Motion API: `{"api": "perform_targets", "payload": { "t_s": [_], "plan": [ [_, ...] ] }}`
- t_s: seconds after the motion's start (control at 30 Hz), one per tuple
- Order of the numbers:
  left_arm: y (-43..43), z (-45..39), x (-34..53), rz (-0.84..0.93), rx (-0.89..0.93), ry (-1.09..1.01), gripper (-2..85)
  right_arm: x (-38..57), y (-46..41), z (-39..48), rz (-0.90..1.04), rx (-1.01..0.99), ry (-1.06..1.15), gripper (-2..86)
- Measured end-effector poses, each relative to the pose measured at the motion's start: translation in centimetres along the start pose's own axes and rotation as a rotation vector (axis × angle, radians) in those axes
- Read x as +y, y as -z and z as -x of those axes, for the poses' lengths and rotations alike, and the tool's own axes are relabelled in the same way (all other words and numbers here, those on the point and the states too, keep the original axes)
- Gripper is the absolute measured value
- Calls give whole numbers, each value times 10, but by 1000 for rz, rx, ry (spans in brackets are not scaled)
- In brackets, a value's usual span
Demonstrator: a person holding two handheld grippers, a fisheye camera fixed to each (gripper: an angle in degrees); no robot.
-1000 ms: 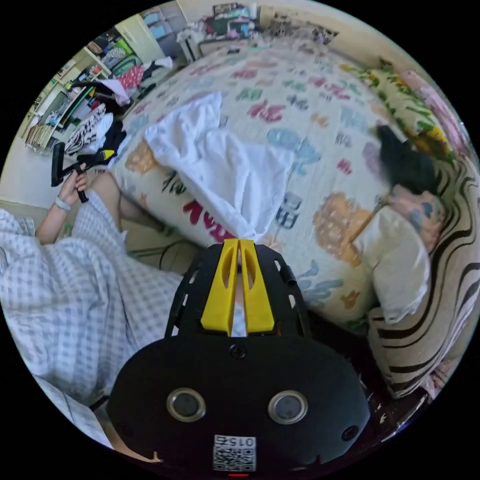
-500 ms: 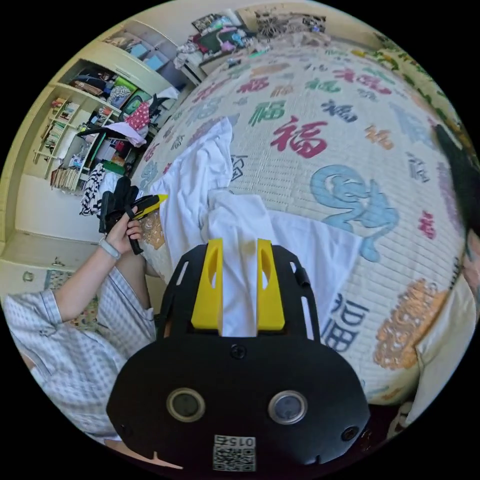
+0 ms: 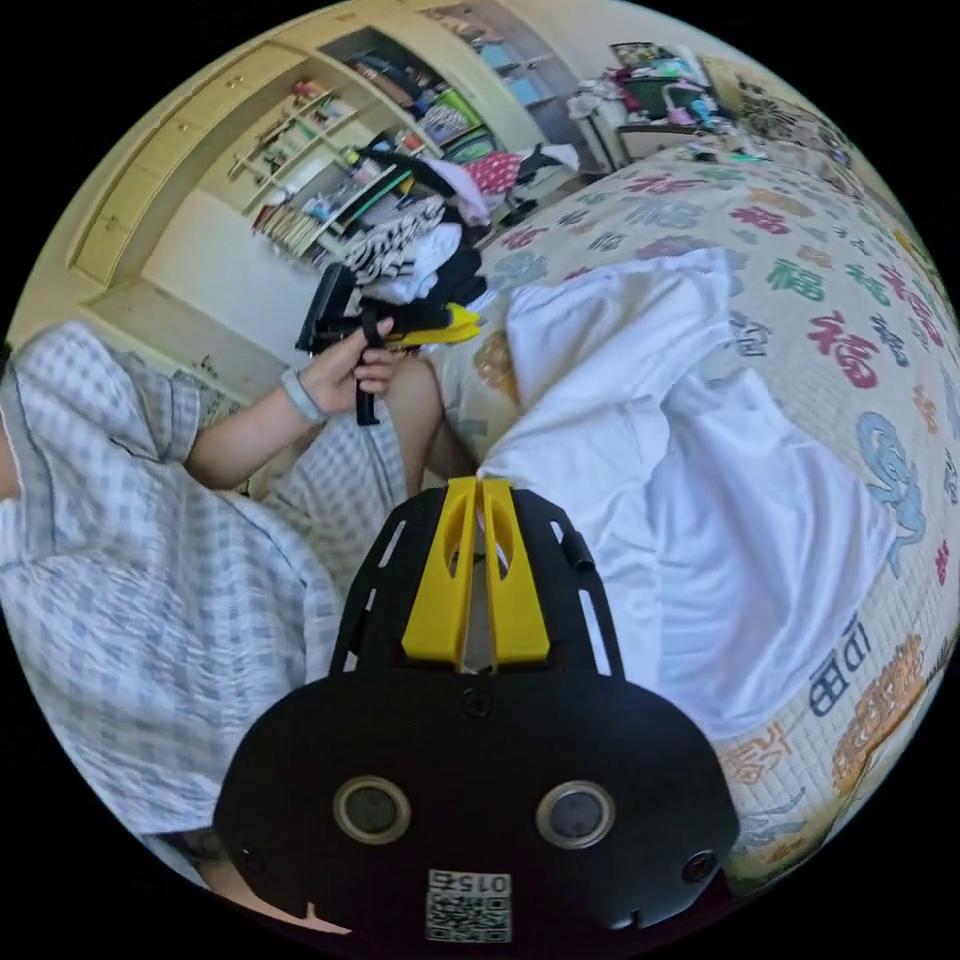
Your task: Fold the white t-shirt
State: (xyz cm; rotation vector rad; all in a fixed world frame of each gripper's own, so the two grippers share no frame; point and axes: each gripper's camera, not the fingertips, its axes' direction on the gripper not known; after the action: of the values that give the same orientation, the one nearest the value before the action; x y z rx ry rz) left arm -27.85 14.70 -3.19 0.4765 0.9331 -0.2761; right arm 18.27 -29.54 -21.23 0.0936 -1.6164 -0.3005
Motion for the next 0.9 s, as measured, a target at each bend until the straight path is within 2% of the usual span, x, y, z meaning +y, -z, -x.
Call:
{"api": "perform_targets", "payload": {
  "t_s": [0.07, 0.2, 0.37, 0.43, 0.5, 0.63, 0.7, 0.77, 0.9],
  "plan": [
    [-20, -17, 7, 47, 61, -14, 110, -3, -37, 12, 54, -44, 37, -6],
    [-57, -53, 23, 150, 42, -98, 114, -9, -72, 17, 133, -116, 18, -1],
    [-77, -102, 48, 221, -58, -238, 112, 4, -21, -20, -73, -81, -101, 8],
    [-88, -120, 58, 238, -86, -284, 113, 5, -16, -40, -99, -4, -162, 16],
    [-106, -141, 72, 257, -114, -323, 112, 0, -27, -59, -58, -10, -204, 31],
    [-141, -168, 96, 350, -151, -379, 112, -24, -73, -76, 20, -147, -258, 55],
    [-162, -186, 116, 391, -232, -426, 116, -36, -88, -71, 45, -190, -255, 51],
    [-180, -198, 128, 413, -302, -456, 121, -51, -96, -60, 33, -269, -229, 9],
    [-209, -217, 145, 373, -404, -429, 125, -74, -93, -43, -22, -389, -193, -3]
  ]
}}
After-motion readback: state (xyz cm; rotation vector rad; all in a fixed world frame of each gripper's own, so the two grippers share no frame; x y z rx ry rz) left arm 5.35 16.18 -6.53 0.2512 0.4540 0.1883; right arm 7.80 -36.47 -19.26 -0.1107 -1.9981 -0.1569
